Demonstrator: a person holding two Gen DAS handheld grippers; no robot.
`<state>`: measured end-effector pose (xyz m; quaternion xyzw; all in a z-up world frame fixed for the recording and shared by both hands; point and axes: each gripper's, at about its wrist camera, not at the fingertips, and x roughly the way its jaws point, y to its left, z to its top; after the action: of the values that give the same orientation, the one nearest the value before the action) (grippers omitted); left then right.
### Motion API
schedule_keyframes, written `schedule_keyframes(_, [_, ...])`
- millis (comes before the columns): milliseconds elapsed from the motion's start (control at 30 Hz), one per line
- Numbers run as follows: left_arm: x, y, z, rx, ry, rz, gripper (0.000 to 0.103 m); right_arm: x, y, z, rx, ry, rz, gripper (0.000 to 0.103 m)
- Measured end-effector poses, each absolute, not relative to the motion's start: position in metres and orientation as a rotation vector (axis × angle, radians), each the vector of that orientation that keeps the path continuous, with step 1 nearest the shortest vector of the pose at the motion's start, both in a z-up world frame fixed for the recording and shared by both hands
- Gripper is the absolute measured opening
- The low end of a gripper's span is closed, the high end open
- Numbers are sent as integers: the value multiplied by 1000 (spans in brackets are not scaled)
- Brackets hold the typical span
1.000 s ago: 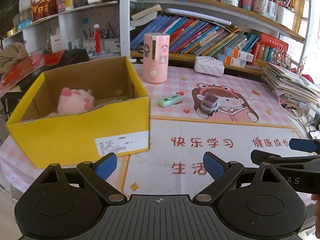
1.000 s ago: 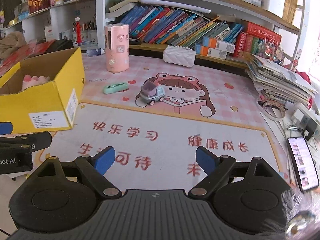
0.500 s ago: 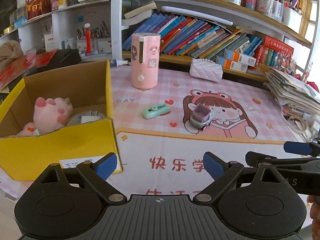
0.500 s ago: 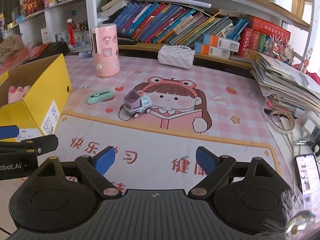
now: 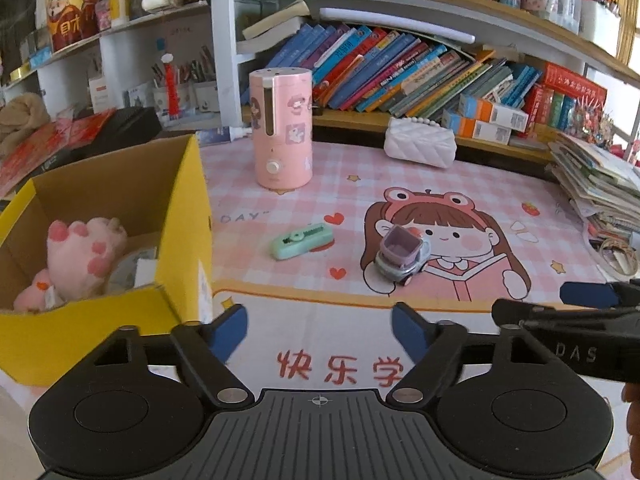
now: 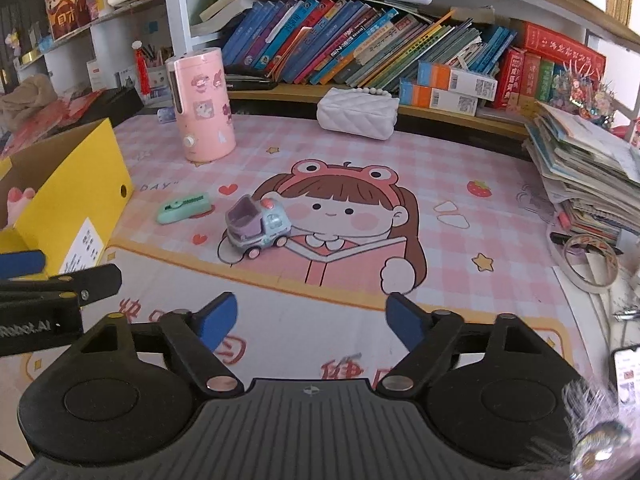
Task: Organize objects
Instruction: 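Move both tools toward the green toy piece and lavender toy truck, then grasp the mint-green toy piece with the left tool while the right grasps the lavender truck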
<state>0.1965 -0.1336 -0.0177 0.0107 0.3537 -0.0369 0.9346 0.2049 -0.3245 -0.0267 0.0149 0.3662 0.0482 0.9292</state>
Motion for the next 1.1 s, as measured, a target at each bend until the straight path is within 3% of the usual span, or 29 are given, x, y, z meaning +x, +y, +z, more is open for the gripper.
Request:
schedule_keyframes(100, [209,-138,-18,16,728,-58,59,217,-330,-28,35,746,120,70])
schedule_keyframes(333, [242,-143,-16,-26,713,1,55,245,-328,-36,-87,701,279,65])
schedule_keyframes(467, [267,-145,-19,-70,734,51,58,264,-318,-45,-193,678,378,76])
schedule_keyframes(600, [298,-143,-33,-107,770,106,74,286,-311,-58,-212,676,428,81])
schedule_keyframes(667, [310,-141,-41,-124,791,135,78,297,-307,-65,-210,679,450,81])
schedule_keyframes(1100, [361,-146,-71,-164,881,220,79,323,-294,-88,-199,687,497,79])
